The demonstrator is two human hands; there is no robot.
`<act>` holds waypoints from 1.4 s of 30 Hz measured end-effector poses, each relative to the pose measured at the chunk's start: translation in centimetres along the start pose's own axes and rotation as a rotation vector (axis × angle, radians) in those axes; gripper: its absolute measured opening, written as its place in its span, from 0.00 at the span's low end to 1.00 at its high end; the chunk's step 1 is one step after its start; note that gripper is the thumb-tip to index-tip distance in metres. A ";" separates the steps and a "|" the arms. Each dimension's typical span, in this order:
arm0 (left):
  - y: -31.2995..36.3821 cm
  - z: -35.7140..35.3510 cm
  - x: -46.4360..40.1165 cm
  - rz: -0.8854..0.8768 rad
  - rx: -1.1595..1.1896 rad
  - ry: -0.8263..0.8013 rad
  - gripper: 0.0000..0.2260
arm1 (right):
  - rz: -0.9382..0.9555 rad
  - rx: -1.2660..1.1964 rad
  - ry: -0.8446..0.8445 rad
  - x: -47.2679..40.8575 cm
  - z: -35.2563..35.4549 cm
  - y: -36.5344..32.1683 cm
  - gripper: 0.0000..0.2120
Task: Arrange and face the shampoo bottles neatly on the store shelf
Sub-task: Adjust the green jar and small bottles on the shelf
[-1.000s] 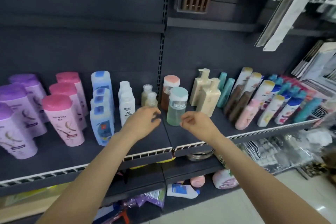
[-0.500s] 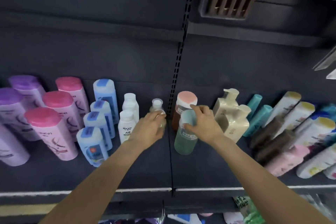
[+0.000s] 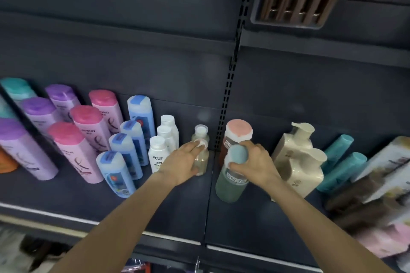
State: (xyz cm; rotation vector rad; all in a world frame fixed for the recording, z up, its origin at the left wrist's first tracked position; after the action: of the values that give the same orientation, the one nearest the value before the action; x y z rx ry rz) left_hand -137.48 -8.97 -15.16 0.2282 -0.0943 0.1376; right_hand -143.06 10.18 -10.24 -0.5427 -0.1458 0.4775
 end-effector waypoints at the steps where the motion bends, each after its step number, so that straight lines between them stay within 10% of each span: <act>1: 0.1 0.1 0.0 0.013 0.010 -0.004 0.30 | -0.010 -0.043 0.024 0.1 0.4 0.2 0.29; 15: 4.0 4.2 2.4 -0.048 0.800 -0.095 0.38 | 0.016 -0.780 0.251 0.7 9.3 -1.3 0.15; 27: 5.1 9.2 4.9 -0.089 0.299 0.469 0.38 | -0.089 -1.129 -0.128 2.8 10.0 -0.3 0.25; 31: 5.7 10.2 5.7 -0.146 0.258 0.541 0.38 | -0.125 -1.113 0.030 3.0 9.8 -0.8 0.26; 36: 3.9 10.9 5.6 -0.006 0.927 0.335 0.38 | -0.045 -1.140 0.105 3.1 10.5 -1.3 0.18; 42: 3.3 11.1 6.6 0.245 1.552 -0.352 0.24 | 0.101 -1.134 0.147 3.6 11.2 -1.6 0.24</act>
State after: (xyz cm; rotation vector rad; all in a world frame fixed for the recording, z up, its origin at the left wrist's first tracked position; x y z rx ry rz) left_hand -132.32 -7.51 -2.96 1.7965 -0.3568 0.3970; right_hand -142.15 15.79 0.14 -1.6973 -0.2456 0.4209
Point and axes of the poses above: each hand's wrist, its own x-axis away from the middle knuckle, its own z-axis out of the back of the hand, y = z × x, the point moved 3 cm from there along -x, towards the middle knuckle, and after that the axes turned 8 degrees about z, right-handed, at the moved point
